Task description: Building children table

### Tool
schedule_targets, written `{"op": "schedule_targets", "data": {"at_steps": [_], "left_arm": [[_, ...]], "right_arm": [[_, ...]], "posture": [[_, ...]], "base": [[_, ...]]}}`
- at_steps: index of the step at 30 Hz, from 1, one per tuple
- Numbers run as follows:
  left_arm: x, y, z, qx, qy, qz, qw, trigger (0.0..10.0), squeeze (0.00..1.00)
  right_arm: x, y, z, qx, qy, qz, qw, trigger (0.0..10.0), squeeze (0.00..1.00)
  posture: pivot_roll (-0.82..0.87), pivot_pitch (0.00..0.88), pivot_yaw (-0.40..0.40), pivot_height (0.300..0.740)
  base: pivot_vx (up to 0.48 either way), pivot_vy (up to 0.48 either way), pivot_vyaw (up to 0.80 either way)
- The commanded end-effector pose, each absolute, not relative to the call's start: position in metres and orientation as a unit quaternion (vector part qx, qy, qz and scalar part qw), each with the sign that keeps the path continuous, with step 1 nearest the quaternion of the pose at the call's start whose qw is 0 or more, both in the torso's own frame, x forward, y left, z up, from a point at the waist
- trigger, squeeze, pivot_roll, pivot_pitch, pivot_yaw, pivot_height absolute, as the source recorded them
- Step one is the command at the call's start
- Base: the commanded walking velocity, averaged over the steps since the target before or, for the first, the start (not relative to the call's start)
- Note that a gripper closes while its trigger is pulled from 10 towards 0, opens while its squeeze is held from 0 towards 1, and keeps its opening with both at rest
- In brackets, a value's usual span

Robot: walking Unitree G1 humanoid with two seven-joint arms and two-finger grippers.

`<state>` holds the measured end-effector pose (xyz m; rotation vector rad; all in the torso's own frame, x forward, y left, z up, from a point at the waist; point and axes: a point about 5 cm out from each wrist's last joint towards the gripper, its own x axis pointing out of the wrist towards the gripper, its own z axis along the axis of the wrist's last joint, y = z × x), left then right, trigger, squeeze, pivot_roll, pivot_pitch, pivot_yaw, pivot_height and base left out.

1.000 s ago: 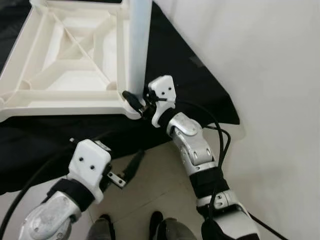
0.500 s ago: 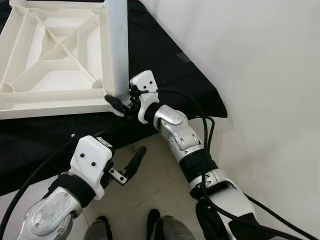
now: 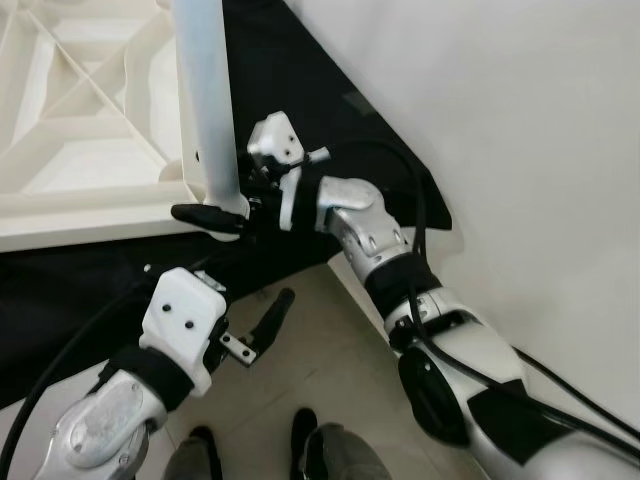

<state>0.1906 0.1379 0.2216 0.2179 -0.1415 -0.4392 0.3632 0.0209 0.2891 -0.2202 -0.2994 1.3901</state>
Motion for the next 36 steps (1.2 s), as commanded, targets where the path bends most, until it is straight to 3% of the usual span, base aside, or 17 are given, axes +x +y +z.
{"op": "schedule_targets", "data": {"at_steps": [1,2,10,17,18,19,21,23,24,25,26,28,34,35,36], "left_arm": [[0.187,0.136,0.219,0.112,-0.06,-0.222,0.967,10.0,0.0],[0.186,0.137,0.219,0.113,-0.06,-0.22,0.967,10.0,0.0],[0.184,0.138,0.219,0.113,-0.058,-0.219,0.968,10.0,0.0],[0.184,0.144,0.22,0.117,-0.06,-0.206,0.97,10.0,0.0],[0.184,0.149,0.221,0.121,-0.061,-0.193,0.972,10.0,0.0],[0.184,0.149,0.221,0.121,-0.061,-0.193,0.972,10.0,0.0],[0.184,0.156,0.222,0.124,-0.061,-0.178,0.974,10.0,0.0],[0.184,0.156,0.222,0.124,-0.061,-0.178,0.974,10.0,0.0],[0.184,0.16,0.222,0.127,-0.06,-0.173,0.975,10.0,0.0],[0.184,0.16,0.222,0.127,-0.06,-0.173,0.975,10.0,0.0],[0.186,0.166,0.222,0.133,-0.058,-0.164,0.976,10.0,0.0],[0.188,0.167,0.223,0.13,-0.062,-0.162,0.976,10.0,0.0],[0.191,0.165,0.223,0.127,-0.068,-0.163,0.976,10.0,0.0],[0.192,0.164,0.223,0.126,-0.069,-0.163,0.976,10.0,0.0],[0.192,0.164,0.223,0.126,-0.069,-0.163,0.976,10.0,0.0]], "right_arm": [[0.362,0.023,0.282,-0.103,-0.13,0.643,0.748,10.0,0.0],[0.363,0.022,0.283,-0.106,-0.125,0.646,0.745,0.0,0.0],[0.367,0.014,0.281,-0.111,-0.114,0.655,0.739,0.0,0.0],[0.376,-0.006,0.27,-0.129,-0.095,0.63,0.76,0.0,0.0],[0.383,-0.023,0.259,-0.141,-0.077,0.589,0.792,0.0,0.0],[0.383,-0.023,0.259,-0.141,-0.077,0.589,0.792,0.0,0.0],[0.395,-0.043,0.237,-0.115,-0.027,0.493,0.862,0.0,0.0],[0.395,-0.043,0.237,-0.115,-0.027,0.493,0.862,0.0,0.0],[0.401,-0.059,0.215,-0.11,-0.007,0.343,0.933,0.0,0.0],[0.401,-0.059,0.215,-0.11,-0.007,0.343,0.933,0.0,0.0],[0.356,-0.05,0.157,-0.078,0.059,0.286,0.953,0.0,0.0],[0.332,-0.036,0.147,-0.051,0.07,0.306,0.948,0.0,0.0],[0.352,-0.013,0.163,-0.058,0.036,0.332,0.941,0.0,0.0],[0.361,-0.005,0.172,-0.068,0.023,0.336,0.939,10.0,0.0],[0.361,-0.005,0.172,-0.068,0.023,0.336,0.939,10.0,0.0]], "posture": [[0.26,0.323,-0.2,0.74],[0.27,0.328,-0.203,0.74],[0.27,0.339,-0.201,0.74],[0.26,0.344,-0.202,0.74],[0.25,0.345,-0.209,0.74],[0.25,0.345,-0.209,0.74],[0.24,0.344,-0.214,0.74],[0.24,0.344,-0.214,0.74],[0.23,0.349,-0.209,0.74],[0.23,0.349,-0.209,0.74],[0.22,0.346,-0.19,0.74],[0.23,0.33,-0.182,0.74],[0.23,0.309,-0.185,0.74],[0.24,0.304,-0.191,0.74],[0.24,0.304,-0.191,0.74]], "base": [[0.0,0.0,0.0],[0.0,0.0,0.0],[0.0,0.0,0.0],[0.0,0.0,0.0],[0.0,0.0,0.0],[0.0,0.0,0.0],[0.0,0.0,0.0],[0.0,0.0,0.0],[0.0,0.0,0.0],[0.0,0.0,0.0],[0.0,0.0,0.0],[0.0,0.0,0.0],[0.0,0.0,0.0],[0.0,0.0,0.0],[0.0,0.0,0.0]]}}
